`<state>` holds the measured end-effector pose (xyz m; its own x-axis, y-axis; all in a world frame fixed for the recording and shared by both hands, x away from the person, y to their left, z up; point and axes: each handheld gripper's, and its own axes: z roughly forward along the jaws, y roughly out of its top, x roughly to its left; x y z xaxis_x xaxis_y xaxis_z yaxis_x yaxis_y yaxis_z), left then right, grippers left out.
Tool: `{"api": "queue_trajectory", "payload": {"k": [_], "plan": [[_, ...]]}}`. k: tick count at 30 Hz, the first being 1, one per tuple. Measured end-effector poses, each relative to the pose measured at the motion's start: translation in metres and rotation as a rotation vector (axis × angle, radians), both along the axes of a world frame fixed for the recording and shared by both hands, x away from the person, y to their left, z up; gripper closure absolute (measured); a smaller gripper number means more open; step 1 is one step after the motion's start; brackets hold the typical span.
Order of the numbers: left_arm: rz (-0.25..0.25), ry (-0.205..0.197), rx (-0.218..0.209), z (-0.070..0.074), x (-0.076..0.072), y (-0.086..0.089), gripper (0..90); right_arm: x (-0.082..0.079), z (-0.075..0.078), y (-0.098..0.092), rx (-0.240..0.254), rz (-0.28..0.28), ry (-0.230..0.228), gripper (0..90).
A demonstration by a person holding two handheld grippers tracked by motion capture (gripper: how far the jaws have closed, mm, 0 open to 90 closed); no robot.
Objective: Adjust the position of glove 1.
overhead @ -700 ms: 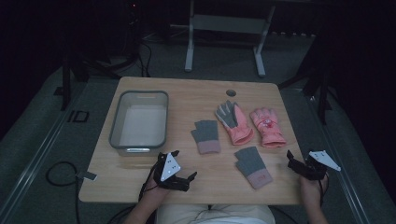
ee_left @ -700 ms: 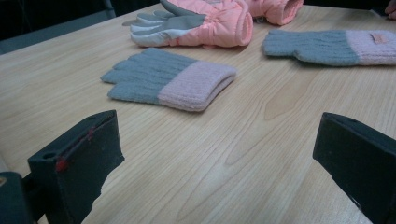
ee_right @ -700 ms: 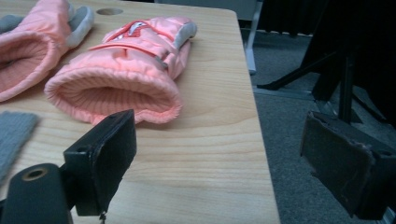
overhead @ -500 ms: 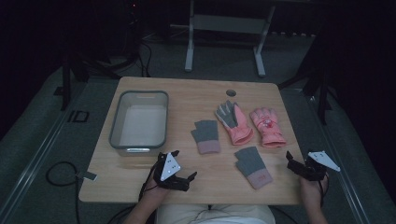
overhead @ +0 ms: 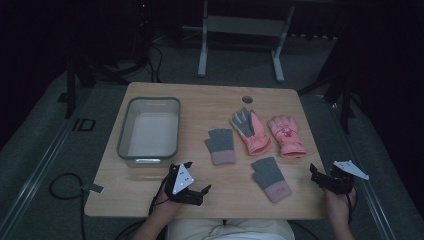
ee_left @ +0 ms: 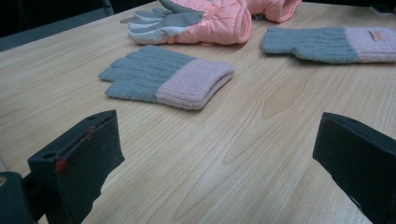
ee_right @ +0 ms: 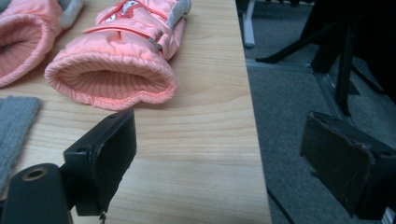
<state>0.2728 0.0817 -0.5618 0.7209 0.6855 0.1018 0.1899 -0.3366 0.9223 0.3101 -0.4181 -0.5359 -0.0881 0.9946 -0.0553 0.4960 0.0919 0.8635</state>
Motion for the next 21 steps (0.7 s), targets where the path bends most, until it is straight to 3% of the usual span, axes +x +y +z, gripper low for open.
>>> {"api": "queue_trajectory", "payload": {"k": [3, 7, 14, 21], "plan": [[-0.005, 0.001, 0.005, 0.000, 0.000, -0.001, 0.8, 0.001, 0.005, 0.002, 0.008, 0.005, 0.011, 11.0], [-0.005, 0.008, -0.004, 0.000, 0.000, 0.001, 0.8, 0.002, 0.017, 0.010, -0.027, 0.037, 0.006, 11.0], [-0.012, 0.006, 0.000, 0.000, 0.000, 0.000, 0.8, 0.012, 0.040, 0.021, -0.007, 0.079, -0.005, 10.9], [-0.011, 0.007, -0.004, 0.000, 0.000, 0.000, 0.8, 0.025, 0.067, 0.038, 0.006, 0.125, -0.056, 10.9]]}}
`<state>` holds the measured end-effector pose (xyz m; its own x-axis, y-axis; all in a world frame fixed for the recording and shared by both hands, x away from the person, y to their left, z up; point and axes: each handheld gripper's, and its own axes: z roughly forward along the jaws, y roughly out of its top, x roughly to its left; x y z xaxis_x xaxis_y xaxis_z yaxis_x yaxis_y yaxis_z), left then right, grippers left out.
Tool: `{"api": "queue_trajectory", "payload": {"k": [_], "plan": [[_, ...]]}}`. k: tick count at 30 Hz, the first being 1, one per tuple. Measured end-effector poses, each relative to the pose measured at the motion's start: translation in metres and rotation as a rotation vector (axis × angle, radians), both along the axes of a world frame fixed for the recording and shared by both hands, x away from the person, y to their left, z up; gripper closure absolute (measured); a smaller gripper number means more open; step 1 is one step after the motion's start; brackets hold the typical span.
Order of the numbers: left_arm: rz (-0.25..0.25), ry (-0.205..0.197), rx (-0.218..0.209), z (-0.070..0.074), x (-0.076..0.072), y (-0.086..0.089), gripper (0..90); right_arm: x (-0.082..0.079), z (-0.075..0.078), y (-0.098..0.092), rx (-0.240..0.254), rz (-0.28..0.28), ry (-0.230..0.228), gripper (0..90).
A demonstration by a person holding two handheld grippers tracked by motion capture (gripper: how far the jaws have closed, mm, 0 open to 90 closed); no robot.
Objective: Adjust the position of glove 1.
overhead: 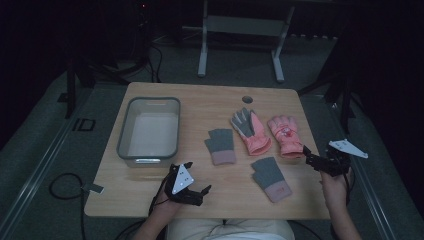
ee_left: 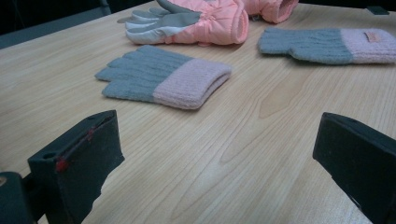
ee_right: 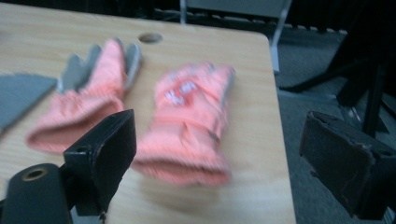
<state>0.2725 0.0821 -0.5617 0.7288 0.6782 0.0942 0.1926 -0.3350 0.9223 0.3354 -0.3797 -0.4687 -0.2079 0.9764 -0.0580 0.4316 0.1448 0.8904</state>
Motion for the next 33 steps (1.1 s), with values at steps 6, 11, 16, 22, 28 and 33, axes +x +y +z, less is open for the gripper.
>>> {"api": "queue_trajectory", "payload": {"k": [6, 11, 16, 22, 28, 33], "plan": [[-0.001, 0.002, -0.003, 0.000, 0.000, 0.001, 0.8, 0.013, 0.021, 0.020, -0.010, 0.049, -0.021, 10.9], [-0.003, 0.000, -0.004, 0.000, 0.000, 0.001, 0.8, 0.022, 0.033, 0.037, -0.002, 0.083, -0.046, 11.0], [-0.002, 0.003, -0.011, 0.000, 0.001, 0.002, 0.8, 0.032, 0.038, 0.054, 0.032, 0.151, -0.017, 13.9], [-0.006, 0.004, -0.007, 0.000, 0.000, 0.001, 0.8, 0.043, 0.035, 0.076, 0.023, 0.214, 0.049, 14.4], [-0.010, 0.005, -0.009, 0.000, 0.001, 0.001, 0.8, 0.055, 0.031, 0.098, 0.040, 0.258, 0.066, 13.1], [-0.012, -0.005, -0.004, 0.000, 0.000, 0.001, 0.8, 0.066, 0.029, 0.119, 0.077, 0.310, 0.094, 12.0]]}}
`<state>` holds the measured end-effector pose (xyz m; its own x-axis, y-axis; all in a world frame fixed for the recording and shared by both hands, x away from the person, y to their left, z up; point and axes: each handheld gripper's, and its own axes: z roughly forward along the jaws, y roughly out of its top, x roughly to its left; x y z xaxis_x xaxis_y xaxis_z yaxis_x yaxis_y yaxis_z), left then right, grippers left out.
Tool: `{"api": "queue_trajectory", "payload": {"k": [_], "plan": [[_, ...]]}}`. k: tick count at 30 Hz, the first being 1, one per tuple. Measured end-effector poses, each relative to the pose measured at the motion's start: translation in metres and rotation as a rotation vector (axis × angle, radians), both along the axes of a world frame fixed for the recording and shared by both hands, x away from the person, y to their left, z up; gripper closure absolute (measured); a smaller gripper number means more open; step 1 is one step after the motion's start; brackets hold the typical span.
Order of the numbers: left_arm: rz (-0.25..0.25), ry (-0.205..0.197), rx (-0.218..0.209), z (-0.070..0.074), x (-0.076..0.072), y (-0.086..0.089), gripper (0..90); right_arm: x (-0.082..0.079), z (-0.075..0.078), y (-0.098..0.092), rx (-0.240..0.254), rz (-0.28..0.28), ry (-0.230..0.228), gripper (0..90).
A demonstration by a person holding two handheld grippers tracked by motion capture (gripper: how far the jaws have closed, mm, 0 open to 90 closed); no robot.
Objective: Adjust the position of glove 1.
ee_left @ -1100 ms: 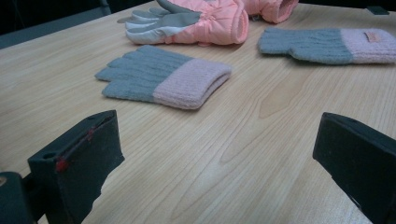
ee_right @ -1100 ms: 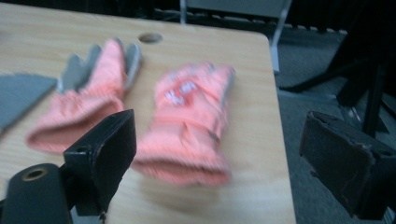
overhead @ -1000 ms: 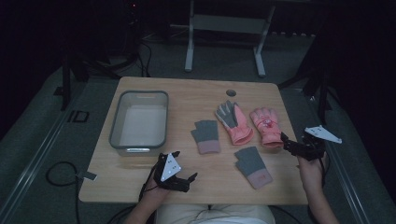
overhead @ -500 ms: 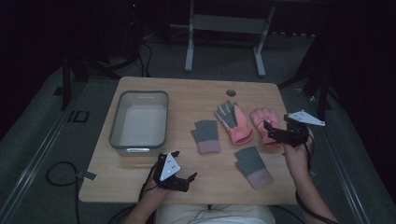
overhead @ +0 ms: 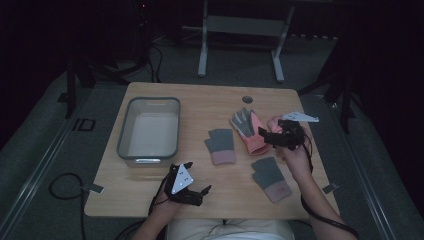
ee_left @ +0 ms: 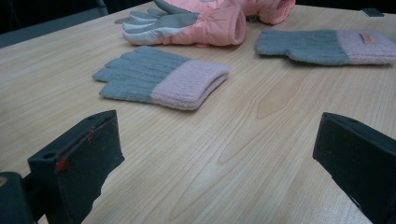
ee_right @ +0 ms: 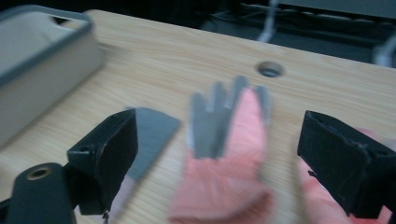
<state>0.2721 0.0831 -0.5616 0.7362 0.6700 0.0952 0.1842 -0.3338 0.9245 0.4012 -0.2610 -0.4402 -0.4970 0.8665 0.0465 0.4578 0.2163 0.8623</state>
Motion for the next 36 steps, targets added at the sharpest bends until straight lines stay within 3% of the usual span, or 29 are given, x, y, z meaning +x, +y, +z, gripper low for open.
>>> {"api": "queue_trajectory", "payload": {"k": [4, 5, 11, 18, 21, 28, 30, 31, 33, 36], "plan": [[-0.001, -0.006, 0.006, 0.000, -0.001, -0.002, 0.8, 0.005, -0.004, 0.013, 0.016, 0.051, 0.012, 11.6], [-0.003, -0.008, 0.007, 0.000, -0.001, -0.002, 0.8, 0.009, -0.009, 0.022, 0.025, 0.089, 0.024, 11.8], [-0.006, 0.000, 0.001, 0.000, 0.000, -0.001, 0.8, 0.016, -0.021, 0.044, -0.005, 0.152, 0.044, 16.4], [-0.011, 0.014, -0.020, 0.000, 0.001, 0.001, 0.8, 0.028, -0.036, 0.081, -0.043, 0.216, 0.060, 27.6], [-0.013, 0.015, -0.022, 0.000, 0.001, 0.002, 0.8, 0.030, -0.040, 0.090, -0.068, 0.224, 0.051, 31.4], [-0.018, 0.016, -0.024, 0.000, 0.001, 0.002, 0.8, 0.040, -0.057, 0.114, -0.112, 0.232, 0.083, 41.5], [-0.020, 0.018, -0.025, 0.000, 0.001, 0.002, 0.8, 0.047, -0.065, 0.119, -0.118, 0.228, 0.128, 44.6], [-0.020, 0.019, -0.026, 0.000, 0.001, 0.002, 0.8, 0.047, -0.065, 0.119, -0.118, 0.228, 0.128, 44.6], [-0.021, 0.019, -0.026, 0.000, 0.002, 0.002, 0.8, 0.054, -0.073, 0.123, -0.137, 0.229, 0.184, 45.8], [-0.018, 0.021, -0.026, 0.000, 0.002, 0.002, 0.8, 0.057, -0.081, 0.127, -0.183, 0.224, 0.202, 46.8]]}}
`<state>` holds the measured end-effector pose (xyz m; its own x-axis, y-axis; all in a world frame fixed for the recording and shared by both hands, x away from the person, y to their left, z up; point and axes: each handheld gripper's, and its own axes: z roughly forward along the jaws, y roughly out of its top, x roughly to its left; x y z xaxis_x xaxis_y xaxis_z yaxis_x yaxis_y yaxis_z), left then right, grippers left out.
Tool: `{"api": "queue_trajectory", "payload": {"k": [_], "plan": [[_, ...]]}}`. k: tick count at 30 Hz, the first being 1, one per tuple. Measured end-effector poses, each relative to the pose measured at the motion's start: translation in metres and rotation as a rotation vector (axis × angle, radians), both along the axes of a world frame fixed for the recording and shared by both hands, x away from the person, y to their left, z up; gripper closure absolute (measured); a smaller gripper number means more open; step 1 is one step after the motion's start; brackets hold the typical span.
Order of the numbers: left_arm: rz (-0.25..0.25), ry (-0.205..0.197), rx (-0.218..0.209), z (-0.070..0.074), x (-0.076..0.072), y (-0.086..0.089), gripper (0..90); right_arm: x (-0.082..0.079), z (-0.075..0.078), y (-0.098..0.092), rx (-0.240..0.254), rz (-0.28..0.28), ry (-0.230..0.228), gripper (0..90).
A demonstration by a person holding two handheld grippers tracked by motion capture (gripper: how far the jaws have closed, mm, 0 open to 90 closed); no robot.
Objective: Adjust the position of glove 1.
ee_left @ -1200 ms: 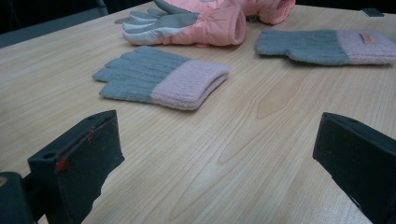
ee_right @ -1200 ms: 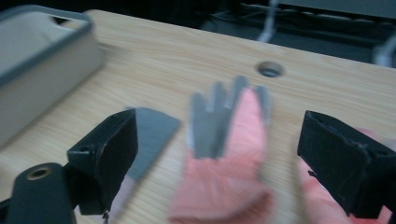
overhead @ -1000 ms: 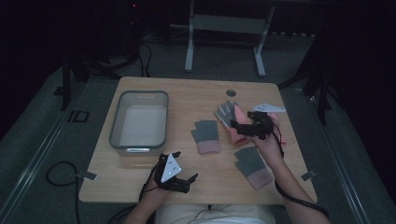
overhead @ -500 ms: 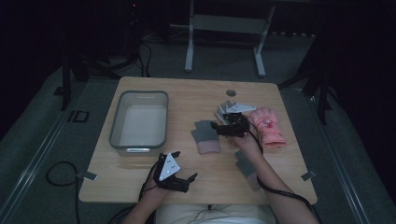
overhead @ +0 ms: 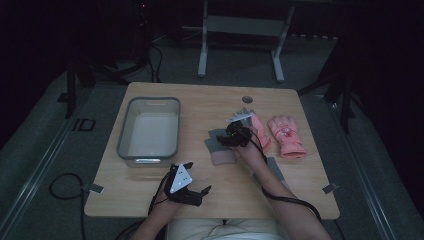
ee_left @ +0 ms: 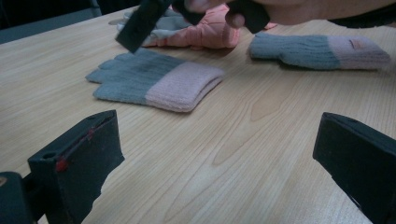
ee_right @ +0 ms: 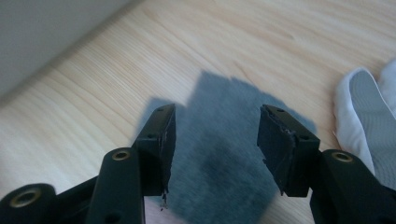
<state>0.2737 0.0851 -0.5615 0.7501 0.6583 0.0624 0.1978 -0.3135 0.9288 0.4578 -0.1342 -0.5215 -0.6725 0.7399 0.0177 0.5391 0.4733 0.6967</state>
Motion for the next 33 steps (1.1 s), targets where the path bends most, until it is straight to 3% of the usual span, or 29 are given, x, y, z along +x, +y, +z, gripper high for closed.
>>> {"api": "queue_trajectory", "payload": {"k": [8, 9, 14, 17, 20, 21, 24, 31, 33], "plan": [[0.002, 0.001, -0.001, 0.000, 0.000, 0.000, 0.8, 0.002, -0.015, 0.001, -0.058, -0.011, -0.002, 51.1], [0.002, -0.001, 0.000, 0.000, 0.000, 0.000, 0.8, 0.003, -0.024, 0.002, -0.067, -0.010, 0.019, 53.4], [0.003, 0.001, 0.001, 0.000, 0.000, 0.000, 0.8, 0.003, -0.024, 0.001, -0.052, -0.025, 0.031, 56.2], [0.009, 0.004, -0.006, 0.000, 0.001, 0.001, 0.8, 0.001, -0.023, 0.004, -0.063, -0.008, 0.031, 75.6], [0.013, 0.002, -0.006, 0.000, 0.000, 0.001, 0.8, -0.001, -0.021, 0.005, -0.052, -0.013, 0.044, 83.1], [0.014, 0.002, -0.006, 0.000, 0.000, 0.001, 0.8, -0.003, -0.017, 0.006, -0.012, -0.028, 0.084, 84.3], [0.031, -0.001, -0.006, 0.000, 0.000, 0.001, 0.8, -0.014, -0.005, 0.006, 0.029, -0.031, 0.082, 84.5], [0.032, 0.000, -0.009, 0.000, 0.001, 0.001, 0.8, -0.057, 0.039, -0.010, 0.124, -0.082, 0.020, 84.8], [0.034, 0.001, -0.009, 0.000, 0.001, 0.001, 0.8, -0.072, 0.048, -0.016, 0.130, -0.106, -0.003, 84.8]]}}
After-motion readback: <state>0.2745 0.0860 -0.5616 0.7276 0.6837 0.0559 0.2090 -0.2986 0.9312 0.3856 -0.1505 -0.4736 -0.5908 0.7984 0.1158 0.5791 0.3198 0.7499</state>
